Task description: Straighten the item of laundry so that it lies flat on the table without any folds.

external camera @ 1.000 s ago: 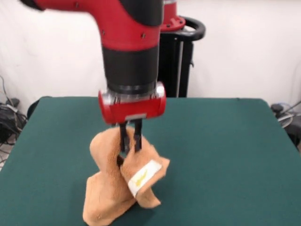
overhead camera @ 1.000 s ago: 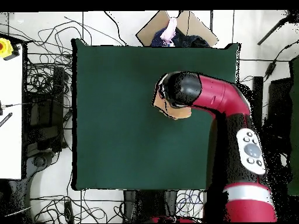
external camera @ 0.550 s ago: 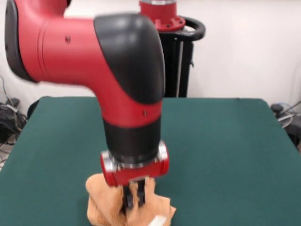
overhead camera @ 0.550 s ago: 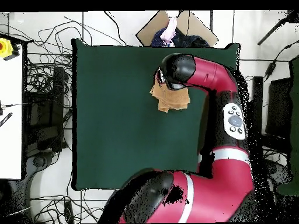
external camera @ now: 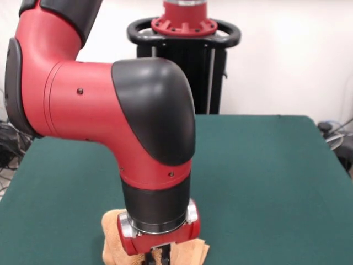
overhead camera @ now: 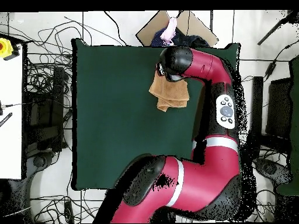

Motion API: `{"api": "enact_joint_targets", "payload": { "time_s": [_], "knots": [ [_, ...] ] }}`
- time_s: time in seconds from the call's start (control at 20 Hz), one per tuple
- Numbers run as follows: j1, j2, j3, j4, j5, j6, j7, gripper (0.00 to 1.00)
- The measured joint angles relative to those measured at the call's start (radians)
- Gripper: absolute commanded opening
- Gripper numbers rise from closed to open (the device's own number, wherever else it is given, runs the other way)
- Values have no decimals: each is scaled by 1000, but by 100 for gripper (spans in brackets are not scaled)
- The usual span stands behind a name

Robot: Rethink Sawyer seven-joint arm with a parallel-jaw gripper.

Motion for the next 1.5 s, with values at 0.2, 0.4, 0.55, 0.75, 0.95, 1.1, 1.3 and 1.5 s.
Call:
{"api": "enact_joint_targets", "payload": {
  "time_s": [0.2, 0.4, 0.55, 0.75, 0.95, 1.1, 1.3, 1.5],
  "knots": [
    [0, 2, -12, 3, 0, 0, 0, 0],
    [0, -11, -34, 23, 0, -1, 0, 0],
    [0, -31, -55, 56, 0, -1, 0, 0],
    [-1, -58, -64, 104, -1, -13, 0, 0],
    [0, -88, -64, 173, -3, -82, 0, 0],
    [0, -107, -64, 222, -17, -172, 0, 0],
    [0, -123, -65, 276, -53, -296, 0, 0],
    [6, -128, -71, 308, -76, -366, 0, 0]
  ]
}}
